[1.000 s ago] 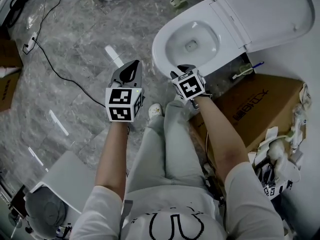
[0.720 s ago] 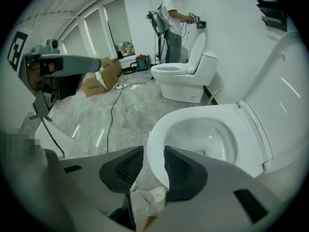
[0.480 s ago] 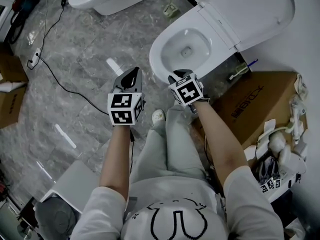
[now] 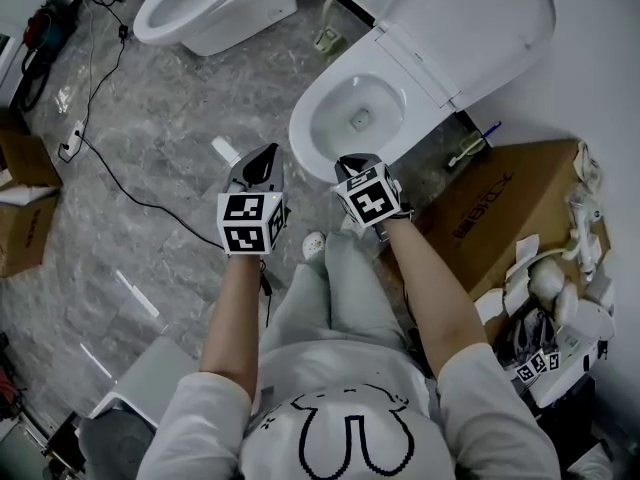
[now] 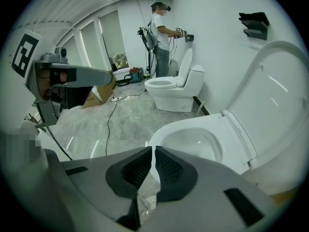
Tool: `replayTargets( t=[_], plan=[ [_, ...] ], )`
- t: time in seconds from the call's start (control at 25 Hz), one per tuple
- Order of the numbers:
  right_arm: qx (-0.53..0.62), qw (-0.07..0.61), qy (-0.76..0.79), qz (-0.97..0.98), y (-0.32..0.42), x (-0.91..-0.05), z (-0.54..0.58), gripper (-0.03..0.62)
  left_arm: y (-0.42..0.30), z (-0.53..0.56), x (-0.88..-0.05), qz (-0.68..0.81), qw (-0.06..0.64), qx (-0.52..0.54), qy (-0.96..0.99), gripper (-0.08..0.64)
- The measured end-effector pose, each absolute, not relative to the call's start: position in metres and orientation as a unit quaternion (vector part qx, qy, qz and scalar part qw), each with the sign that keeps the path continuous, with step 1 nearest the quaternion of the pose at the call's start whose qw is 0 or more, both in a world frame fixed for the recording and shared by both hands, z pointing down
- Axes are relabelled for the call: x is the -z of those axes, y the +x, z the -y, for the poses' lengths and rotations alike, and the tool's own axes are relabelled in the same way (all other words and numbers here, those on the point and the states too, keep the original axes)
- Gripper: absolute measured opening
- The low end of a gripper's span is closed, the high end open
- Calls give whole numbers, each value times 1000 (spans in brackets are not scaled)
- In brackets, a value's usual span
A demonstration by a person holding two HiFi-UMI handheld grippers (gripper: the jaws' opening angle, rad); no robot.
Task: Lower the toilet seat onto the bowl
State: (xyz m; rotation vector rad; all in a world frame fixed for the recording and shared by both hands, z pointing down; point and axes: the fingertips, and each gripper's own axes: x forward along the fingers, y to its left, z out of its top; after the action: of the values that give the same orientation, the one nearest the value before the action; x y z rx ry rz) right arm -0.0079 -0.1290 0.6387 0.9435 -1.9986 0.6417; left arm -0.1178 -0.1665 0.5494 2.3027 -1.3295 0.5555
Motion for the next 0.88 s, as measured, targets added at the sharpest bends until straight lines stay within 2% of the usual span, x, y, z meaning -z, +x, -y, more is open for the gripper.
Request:
replayTargets(
  t=[0.24, 0.88],
  plan=[
    [-248, 397, 394, 791, 13, -610, 130, 29, -96, 174, -524, 469, 200, -194, 838, 9],
    [-233, 360, 413, 803, 69, -539, 123, 28, -46, 178, -463, 474, 178, -177, 844, 9]
  ],
)
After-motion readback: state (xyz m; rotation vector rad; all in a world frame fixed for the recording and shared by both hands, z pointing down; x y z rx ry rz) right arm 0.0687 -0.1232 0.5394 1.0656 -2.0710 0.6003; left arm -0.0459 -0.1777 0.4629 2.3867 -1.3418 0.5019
